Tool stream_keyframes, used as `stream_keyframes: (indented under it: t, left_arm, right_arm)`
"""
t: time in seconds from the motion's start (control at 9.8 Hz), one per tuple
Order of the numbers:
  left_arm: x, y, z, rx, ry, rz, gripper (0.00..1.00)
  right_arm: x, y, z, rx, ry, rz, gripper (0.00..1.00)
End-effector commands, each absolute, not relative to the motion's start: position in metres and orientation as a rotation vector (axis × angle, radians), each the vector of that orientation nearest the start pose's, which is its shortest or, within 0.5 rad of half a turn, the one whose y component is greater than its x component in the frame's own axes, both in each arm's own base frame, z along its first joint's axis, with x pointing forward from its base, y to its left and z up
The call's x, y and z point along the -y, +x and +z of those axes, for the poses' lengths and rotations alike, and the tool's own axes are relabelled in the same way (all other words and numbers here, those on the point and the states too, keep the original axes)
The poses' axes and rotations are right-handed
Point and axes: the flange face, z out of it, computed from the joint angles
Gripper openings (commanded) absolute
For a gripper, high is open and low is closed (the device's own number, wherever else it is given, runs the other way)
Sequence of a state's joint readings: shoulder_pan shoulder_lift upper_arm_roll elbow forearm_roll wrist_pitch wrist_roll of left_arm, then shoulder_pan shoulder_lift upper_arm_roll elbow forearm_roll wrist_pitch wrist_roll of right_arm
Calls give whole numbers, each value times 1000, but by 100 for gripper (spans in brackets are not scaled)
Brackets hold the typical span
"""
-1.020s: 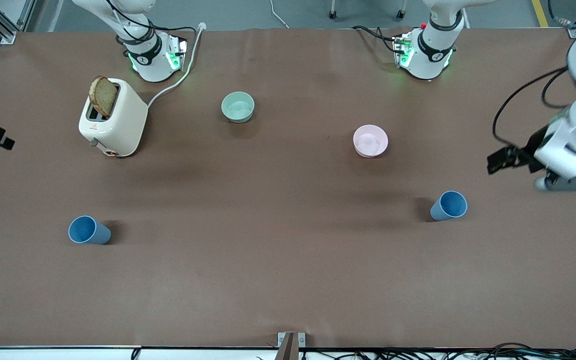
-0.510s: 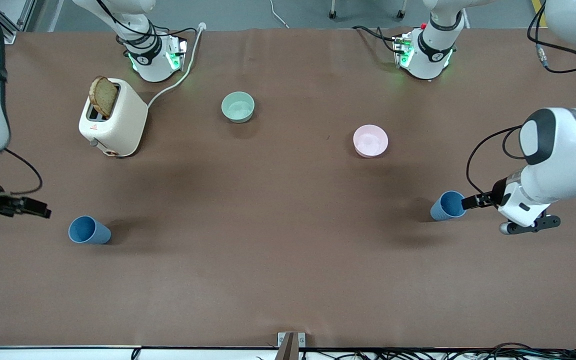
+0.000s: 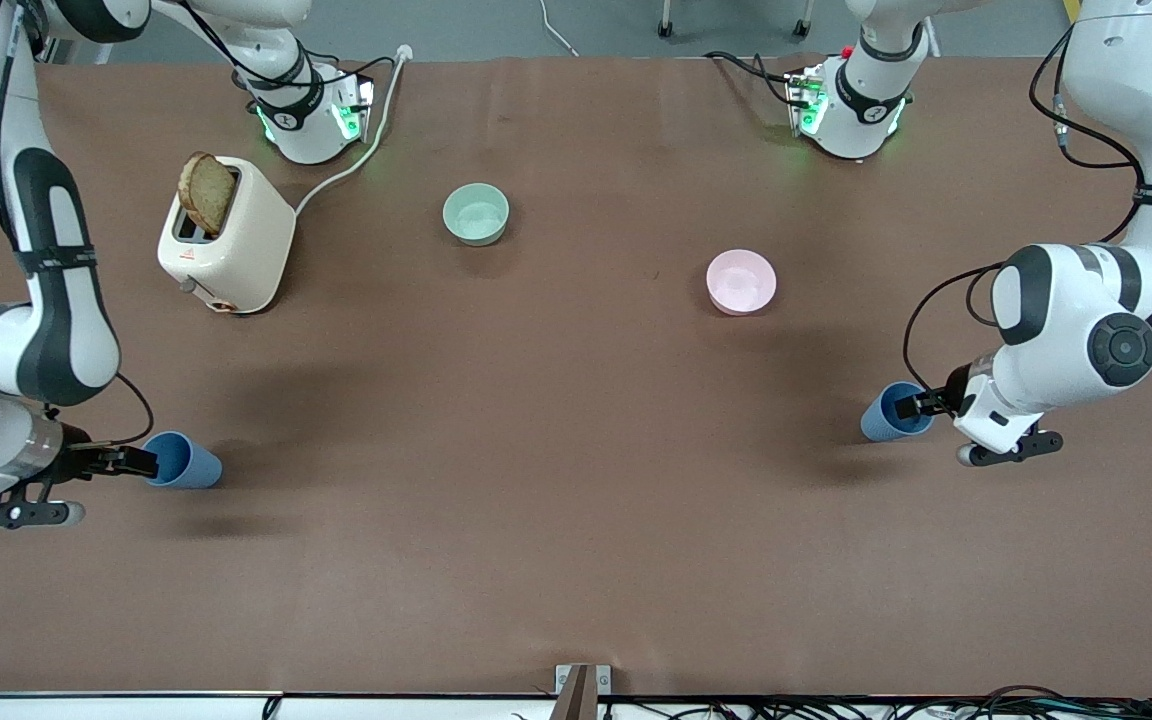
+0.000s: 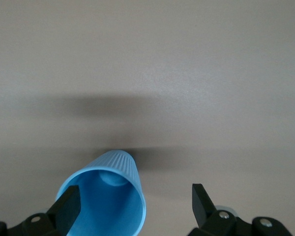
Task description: Stack blue cups with both arms
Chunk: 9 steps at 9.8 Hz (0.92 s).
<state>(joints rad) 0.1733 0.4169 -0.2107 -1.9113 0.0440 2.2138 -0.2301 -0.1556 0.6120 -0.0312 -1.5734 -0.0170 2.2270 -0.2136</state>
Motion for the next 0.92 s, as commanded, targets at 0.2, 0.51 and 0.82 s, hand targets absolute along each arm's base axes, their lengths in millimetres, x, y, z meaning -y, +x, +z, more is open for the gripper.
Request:
stream_keyframes:
  t: [0.2, 0.51, 0.82]
  left_arm:
    - [6, 598, 233, 304, -3150, 132, 45]
    - [7, 599, 236, 347, -3152, 127, 5]
    - [29, 609, 257, 506, -3141, 77, 0]
  right_arm:
    - [132, 671, 270, 108, -3176, -47, 100]
    - [131, 672, 267, 95, -3173, -51, 45]
    - [133, 673, 265, 2, -3117, -72, 1]
